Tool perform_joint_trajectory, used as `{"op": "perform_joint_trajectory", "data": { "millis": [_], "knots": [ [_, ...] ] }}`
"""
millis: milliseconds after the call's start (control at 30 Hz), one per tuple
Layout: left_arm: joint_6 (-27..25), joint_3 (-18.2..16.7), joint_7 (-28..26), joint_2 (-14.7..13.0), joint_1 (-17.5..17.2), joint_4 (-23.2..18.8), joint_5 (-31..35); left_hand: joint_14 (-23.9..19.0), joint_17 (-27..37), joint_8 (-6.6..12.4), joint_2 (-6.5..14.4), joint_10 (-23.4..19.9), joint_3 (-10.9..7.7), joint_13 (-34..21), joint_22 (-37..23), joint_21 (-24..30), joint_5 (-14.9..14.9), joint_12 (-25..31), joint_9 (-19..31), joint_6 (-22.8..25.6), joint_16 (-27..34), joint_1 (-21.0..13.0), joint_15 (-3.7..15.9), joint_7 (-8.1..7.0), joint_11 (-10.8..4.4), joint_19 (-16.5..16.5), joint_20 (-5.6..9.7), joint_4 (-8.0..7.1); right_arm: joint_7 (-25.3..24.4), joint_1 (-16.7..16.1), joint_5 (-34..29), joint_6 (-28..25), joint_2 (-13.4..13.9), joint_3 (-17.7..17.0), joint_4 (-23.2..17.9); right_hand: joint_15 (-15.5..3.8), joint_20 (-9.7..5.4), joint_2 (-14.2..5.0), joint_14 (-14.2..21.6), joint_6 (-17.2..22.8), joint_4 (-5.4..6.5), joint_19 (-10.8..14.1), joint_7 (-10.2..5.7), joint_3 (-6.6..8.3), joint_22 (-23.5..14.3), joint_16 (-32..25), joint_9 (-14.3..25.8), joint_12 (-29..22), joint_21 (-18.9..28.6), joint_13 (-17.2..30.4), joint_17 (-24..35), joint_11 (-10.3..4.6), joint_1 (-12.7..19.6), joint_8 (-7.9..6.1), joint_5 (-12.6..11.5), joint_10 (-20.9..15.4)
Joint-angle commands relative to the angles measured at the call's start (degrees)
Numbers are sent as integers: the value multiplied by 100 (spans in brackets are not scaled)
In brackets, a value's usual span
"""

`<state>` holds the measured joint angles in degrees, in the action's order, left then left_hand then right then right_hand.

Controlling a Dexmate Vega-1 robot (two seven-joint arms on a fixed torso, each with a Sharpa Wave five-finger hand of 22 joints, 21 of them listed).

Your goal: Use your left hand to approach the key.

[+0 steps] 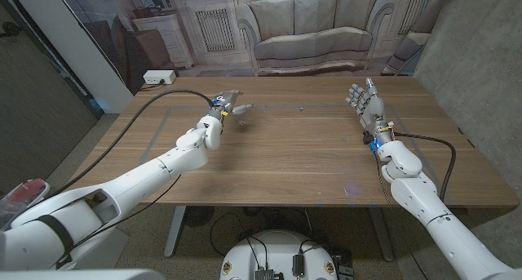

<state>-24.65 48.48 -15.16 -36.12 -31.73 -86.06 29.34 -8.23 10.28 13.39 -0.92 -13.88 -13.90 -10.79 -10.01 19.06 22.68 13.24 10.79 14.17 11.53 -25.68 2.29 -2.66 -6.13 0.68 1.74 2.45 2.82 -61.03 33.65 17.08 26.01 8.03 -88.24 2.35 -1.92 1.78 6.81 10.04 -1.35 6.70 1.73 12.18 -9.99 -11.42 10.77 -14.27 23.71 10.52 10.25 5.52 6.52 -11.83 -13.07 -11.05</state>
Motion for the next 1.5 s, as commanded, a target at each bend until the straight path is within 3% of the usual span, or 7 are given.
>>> {"op": "perform_joint_trajectory", "data": {
  "millis": [33, 833, 1500],
  "knots": [
    [-3, 135, 96, 88, 64, 174, 32, -32, 28, 1, 4, -33, -24, -32, -16, -15, 0, -32, 15, 54, -14, -57, 237, 23, 1, 45, 403, 19, 153, 97, 33, 90, -37, 12, 214, 3, -43, -31, 33, 64, 16, 54, 5, -17, -18, 15, 17, -7, -20, 33, 28, 10, 24, 14, 33, -45],
    [172, 245, -22, 280, 91, 636, -146, -49, 32, -28, 53, -46, -34, -34, -20, -71, -19, -59, 17, 75, -19, -118, 248, 12, -24, 69, 408, 35, 154, 124, -4, -4, -63, 71, 192, 3, -41, -41, 41, 80, 8, 77, 3, -31, -20, 22, 17, 11, -70, 33, 29, 0, 25, 18, 35, -52],
    [-4, 237, 32, 151, 16, 320, -84, -61, 34, -45, 82, -68, -37, -35, -23, -112, -38, -70, 19, 93, -22, -154, 247, 9, -45, 81, 385, 45, 188, 101, 51, -95, -19, 68, 1, 10, -31, -47, 47, 75, 2, 91, -5, -45, -22, 27, 18, 21, -117, 34, 29, -1, 24, 26, 36, -68]
  ]
}}
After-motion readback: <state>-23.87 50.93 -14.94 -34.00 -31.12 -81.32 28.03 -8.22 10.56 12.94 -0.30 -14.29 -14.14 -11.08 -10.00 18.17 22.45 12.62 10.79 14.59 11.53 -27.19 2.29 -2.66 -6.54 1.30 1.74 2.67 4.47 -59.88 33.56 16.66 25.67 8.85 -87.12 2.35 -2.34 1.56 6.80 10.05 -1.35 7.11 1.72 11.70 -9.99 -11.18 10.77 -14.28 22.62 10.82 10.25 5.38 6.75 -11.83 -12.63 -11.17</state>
